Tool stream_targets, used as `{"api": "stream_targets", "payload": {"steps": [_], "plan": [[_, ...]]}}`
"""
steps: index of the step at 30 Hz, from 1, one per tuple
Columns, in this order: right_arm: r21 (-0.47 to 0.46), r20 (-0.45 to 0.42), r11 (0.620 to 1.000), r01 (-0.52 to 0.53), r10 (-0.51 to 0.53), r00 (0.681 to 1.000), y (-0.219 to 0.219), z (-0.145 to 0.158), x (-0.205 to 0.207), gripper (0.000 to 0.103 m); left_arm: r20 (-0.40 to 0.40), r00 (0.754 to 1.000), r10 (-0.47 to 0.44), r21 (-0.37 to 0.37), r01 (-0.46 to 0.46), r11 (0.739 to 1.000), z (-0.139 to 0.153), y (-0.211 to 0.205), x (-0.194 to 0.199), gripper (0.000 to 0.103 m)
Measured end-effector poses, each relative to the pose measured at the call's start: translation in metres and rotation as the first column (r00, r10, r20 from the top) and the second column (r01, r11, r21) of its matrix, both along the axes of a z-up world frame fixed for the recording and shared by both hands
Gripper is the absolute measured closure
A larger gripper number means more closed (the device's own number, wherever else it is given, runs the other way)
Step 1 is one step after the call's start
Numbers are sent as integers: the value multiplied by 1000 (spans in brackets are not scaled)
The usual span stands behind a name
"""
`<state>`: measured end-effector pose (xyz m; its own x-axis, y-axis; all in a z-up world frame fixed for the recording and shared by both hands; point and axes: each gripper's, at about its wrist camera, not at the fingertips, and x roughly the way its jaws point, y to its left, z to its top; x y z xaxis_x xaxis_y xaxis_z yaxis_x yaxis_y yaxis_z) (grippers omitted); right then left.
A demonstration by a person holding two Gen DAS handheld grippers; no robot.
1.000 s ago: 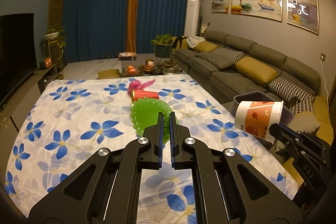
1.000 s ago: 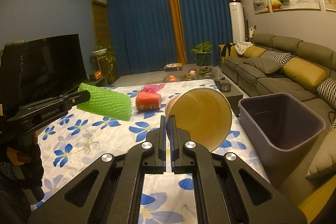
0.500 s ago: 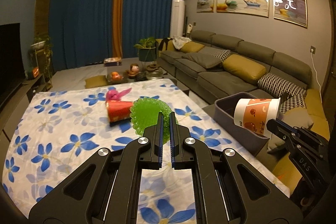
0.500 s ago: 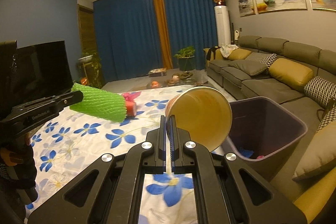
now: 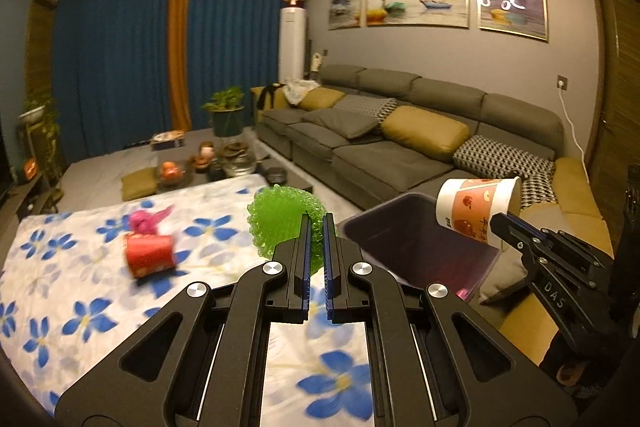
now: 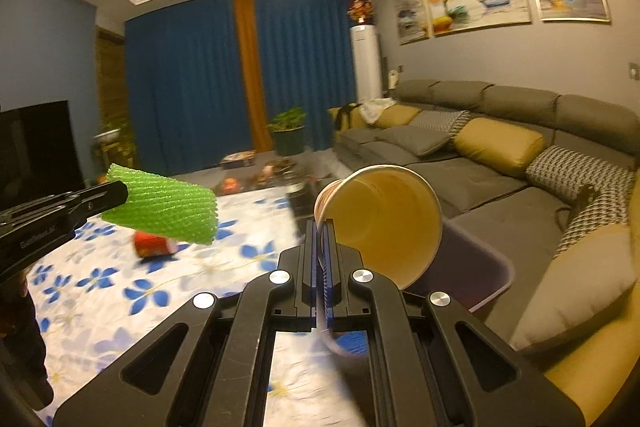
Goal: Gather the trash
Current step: 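Carry the white-orange cup and green sleeve over the grey bin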
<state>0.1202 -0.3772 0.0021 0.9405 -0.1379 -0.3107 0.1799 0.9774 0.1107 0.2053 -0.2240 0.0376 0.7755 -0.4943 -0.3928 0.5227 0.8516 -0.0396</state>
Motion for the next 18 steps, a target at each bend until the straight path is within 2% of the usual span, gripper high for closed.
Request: {"api": "stream_targets", "payload": {"steps": [9,18], "plan": [[24,-18,997,70,-70,997,-39,-9,9,99,-14,995,-102,4,102,995,-11,-64,18,98],[26,-36,995,91,-90,995,-60,-15,23,99,-54,985,-165,-13,164,986,-28,-99,36,98]]}}
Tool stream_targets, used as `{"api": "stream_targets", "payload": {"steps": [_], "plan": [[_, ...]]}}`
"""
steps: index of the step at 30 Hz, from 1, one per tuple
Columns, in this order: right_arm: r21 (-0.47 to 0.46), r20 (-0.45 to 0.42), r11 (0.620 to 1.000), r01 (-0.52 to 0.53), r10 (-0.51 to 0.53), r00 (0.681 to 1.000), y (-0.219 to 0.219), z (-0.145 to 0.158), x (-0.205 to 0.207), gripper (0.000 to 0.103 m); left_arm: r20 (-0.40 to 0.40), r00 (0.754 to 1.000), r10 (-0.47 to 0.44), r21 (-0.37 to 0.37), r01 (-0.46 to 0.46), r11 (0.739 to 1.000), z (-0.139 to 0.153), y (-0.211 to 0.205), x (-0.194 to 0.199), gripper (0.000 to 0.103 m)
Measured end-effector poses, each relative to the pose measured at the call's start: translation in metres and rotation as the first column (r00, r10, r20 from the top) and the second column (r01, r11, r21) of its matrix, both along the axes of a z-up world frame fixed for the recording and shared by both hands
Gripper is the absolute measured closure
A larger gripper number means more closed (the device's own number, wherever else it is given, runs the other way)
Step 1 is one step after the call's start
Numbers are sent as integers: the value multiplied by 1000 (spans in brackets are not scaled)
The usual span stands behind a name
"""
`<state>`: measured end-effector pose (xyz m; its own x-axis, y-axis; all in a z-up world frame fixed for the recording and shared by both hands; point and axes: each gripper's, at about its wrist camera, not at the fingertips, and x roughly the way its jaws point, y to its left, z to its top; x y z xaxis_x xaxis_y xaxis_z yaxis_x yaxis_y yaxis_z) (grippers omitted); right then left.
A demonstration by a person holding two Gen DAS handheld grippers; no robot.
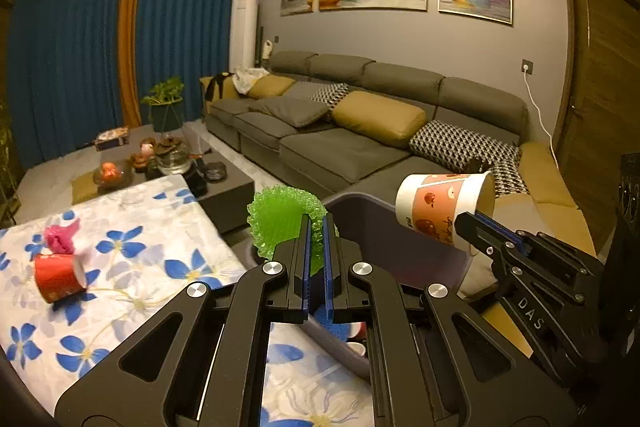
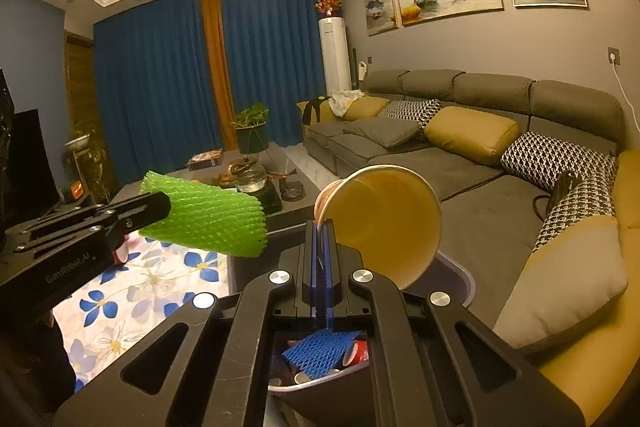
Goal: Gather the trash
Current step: 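Carry the white-orange cup and green sleeve over the grey bin, then open both grippers to drop the cup and green sleeve into the bin, then move both open grippers back over the bed toward the red cup and pink bag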
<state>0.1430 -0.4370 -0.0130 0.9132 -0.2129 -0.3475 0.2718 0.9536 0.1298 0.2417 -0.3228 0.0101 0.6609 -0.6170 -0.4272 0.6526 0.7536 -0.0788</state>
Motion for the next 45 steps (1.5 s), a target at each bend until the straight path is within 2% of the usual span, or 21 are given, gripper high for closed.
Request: {"api": "stream_targets", "payload": {"steps": [9,27,28,29,30,31,35,38,41,45], "plan": [[18,-11,1000,11,-11,1000,-3,-9,8,99,-32,999,-38,4,38,999,-14,-23,10,98],[31,-17,999,18,-17,1000,-4,-9,12,97,-90,993,-76,-4,76,997,-30,-37,30,97],[34,-14,999,15,-15,1000,-5,-8,13,95,-94,993,-76,1,76,997,-31,-36,32,91],[35,-15,999,19,-18,1000,-7,-7,14,84,-94,993,-67,9,68,998,-33,-36,33,85],[32,-14,999,27,-27,1000,-7,-6,13,71,-97,993,-62,12,63,998,-34,-36,35,68],[32,-7,999,38,-38,999,-8,-6,11,65,-106,993,-56,7,57,998,-36,-34,37,52],[32,13,997,75,-76,997,-12,-1,1,57,-98,995,2,1,-2,1000,-36,-21,39,29],[23,28,995,101,-101,994,-11,2,-8,44,-97,994,42,-14,-44,999,-34,-8,39,18],[9,39,991,133,-133,990,-4,3,-16,27,-91,991,99,-24,-102,995,-33,9,34,13],[-17,42,986,163,-163,986,8,1,-24,20,-74,976,206,-5,-207,978,-40,44,27,12]]}}
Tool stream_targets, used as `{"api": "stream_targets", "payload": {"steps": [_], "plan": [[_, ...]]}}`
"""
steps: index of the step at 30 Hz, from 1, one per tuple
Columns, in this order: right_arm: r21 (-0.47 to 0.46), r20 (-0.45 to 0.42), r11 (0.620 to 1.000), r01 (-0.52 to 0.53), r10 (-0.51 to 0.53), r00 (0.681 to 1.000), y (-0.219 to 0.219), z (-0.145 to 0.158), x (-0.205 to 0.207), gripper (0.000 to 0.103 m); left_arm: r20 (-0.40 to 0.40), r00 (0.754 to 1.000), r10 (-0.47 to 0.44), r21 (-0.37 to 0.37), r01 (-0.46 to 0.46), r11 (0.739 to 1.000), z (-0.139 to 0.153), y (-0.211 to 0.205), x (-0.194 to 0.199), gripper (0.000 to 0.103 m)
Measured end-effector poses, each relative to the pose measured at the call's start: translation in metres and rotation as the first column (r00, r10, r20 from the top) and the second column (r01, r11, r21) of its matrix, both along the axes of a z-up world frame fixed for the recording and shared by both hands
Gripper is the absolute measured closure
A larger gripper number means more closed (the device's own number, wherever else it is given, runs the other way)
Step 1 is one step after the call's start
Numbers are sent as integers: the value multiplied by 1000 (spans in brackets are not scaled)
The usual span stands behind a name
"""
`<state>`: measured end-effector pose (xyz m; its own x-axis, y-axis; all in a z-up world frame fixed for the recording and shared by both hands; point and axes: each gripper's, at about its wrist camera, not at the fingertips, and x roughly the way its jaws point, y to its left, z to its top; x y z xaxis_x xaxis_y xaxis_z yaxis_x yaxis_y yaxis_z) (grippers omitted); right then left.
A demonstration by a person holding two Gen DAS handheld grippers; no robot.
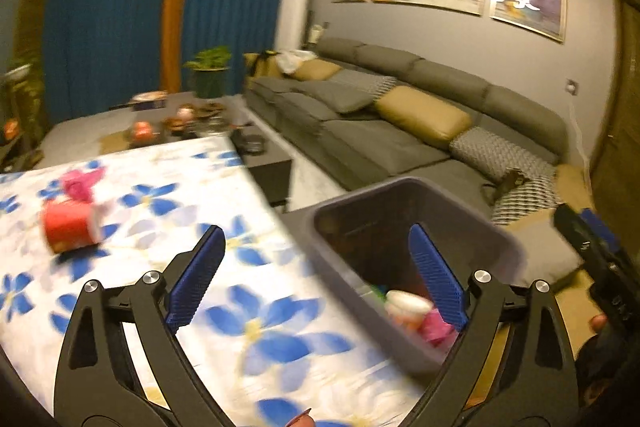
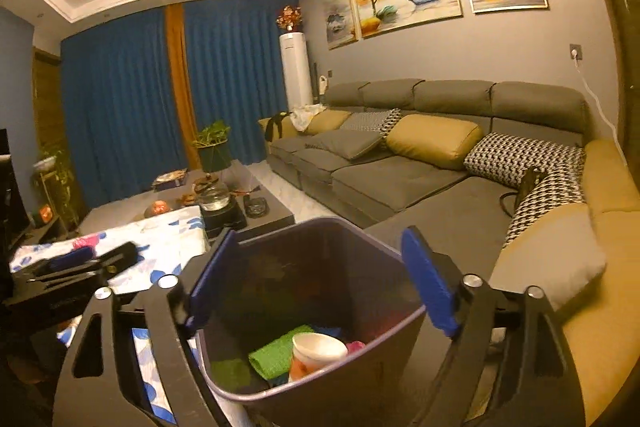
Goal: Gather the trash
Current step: 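Move both open grippers back over the bed toward the red cup and pink bag, then grasp the red paper cup rim with the left gripper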
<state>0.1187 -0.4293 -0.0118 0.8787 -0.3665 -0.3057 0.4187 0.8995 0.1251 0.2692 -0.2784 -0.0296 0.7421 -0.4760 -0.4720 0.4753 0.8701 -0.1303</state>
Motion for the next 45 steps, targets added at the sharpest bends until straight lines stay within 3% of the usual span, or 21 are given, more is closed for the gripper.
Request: {"api": "stream_targets", "payload": {"steps": [6,13,20,24,31,36,45], "plan": [[-3,-20,1000,-29,29,999,26,-4,1,18,15,986,165,34,-165,986,-9,67,-3,12],[-11,-45,991,-132,131,990,79,-4,25,18,3,933,359,67,-358,931,-20,163,7,12],[12,-55,976,-219,220,974,130,-9,65,18,19,895,446,58,-446,893,-24,234,17,12],[11,-56,969,-247,247,967,158,-11,93,18,35,896,443,47,-444,895,-25,252,31,12],[7,-79,961,-277,277,958,194,-24,140,18,30,933,360,44,-361,932,-37,254,74,13],[-2,-91,959,-285,283,955,203,-32,164,18,-36,948,318,37,-316,948,-55,256,118,18],[0,-108,956,-293,292,950,205,-40,202,18,-167,967,191,13,-192,981,-76,250,164,40]]}}
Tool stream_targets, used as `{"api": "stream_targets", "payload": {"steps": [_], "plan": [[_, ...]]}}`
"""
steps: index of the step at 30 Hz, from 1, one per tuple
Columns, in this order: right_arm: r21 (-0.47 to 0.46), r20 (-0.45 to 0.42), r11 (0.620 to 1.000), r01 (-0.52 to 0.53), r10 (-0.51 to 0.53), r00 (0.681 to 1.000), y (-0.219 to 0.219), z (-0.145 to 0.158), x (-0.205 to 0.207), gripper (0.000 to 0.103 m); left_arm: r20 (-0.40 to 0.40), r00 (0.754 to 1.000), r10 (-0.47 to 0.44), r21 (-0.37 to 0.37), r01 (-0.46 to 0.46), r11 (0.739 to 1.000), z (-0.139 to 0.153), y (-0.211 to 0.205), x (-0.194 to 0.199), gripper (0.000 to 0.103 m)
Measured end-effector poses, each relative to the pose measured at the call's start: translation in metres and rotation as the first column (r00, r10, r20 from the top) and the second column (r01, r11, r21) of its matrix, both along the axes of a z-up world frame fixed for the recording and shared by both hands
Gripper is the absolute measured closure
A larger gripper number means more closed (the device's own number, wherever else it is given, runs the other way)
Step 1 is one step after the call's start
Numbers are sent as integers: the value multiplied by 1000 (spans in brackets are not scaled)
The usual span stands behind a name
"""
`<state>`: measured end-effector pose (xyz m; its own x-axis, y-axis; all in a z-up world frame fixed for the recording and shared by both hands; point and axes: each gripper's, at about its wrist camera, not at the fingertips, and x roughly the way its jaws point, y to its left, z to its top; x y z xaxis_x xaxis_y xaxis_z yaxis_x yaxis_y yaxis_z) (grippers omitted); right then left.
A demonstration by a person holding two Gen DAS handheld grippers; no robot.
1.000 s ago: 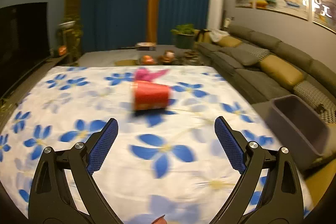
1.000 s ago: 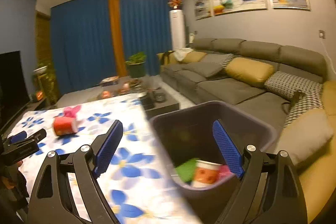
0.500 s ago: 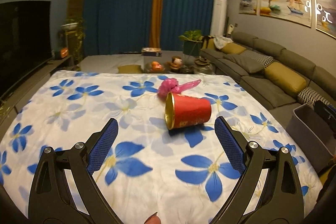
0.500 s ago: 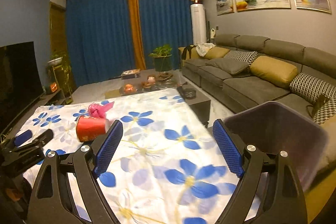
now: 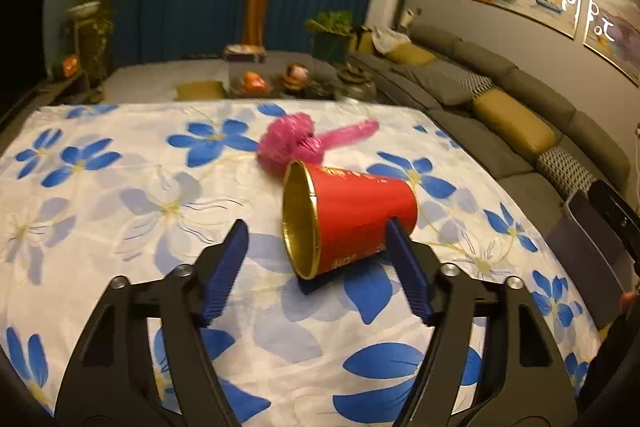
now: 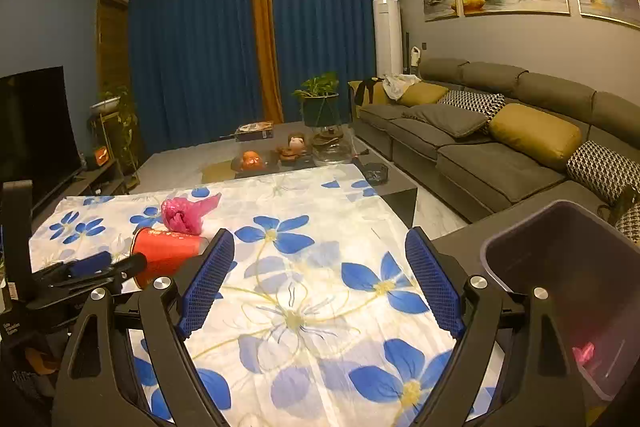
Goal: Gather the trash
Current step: 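Grasp the red paper cup rim with the left gripper, then grasp the pink plastic bag with the right gripper while the left holds the red cup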
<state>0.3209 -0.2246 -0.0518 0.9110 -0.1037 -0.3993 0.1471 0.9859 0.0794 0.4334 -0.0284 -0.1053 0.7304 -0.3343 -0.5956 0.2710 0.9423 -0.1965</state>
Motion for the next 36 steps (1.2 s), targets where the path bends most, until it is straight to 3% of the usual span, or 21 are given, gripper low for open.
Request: {"api": "stream_targets", "payload": {"steps": [2,5,7,14,20,24,26,32,36], "plan": [[1,0,1000,-6,6,1000,1,0,4,18,-37,999,-26,-10,25,1000,-6,-2,6,53],[1,0,1000,-18,18,1000,1,-1,4,18,-71,994,-79,-39,76,996,-12,-5,11,63],[1,-2,1000,-20,20,1000,1,-2,3,18,-78,991,-112,-56,108,993,-13,-9,11,68],[-8,-22,1000,-30,30,999,4,-8,9,18,-66,985,-162,-81,157,984,-15,-14,6,101],[-10,-41,999,-47,46,998,10,-9,11,18,-39,990,-138,-98,133,986,2,-7,-11,101],[-3,-49,997,-78,77,996,22,-8,20,18,40,999,26,-16,-26,1000,25,16,-28,101],[-4,-57,995,-102,101,993,34,-8,30,18,97,986,139,82,-147,986,33,28,-34,101],[23,-92,987,-157,159,983,68,-15,73,18,111,952,287,84,-297,951,40,61,-31,101],[-7,-116,982,-188,186,976,96,-23,108,18,122,940,320,86,-331,940,43,73,-29,101]]}}
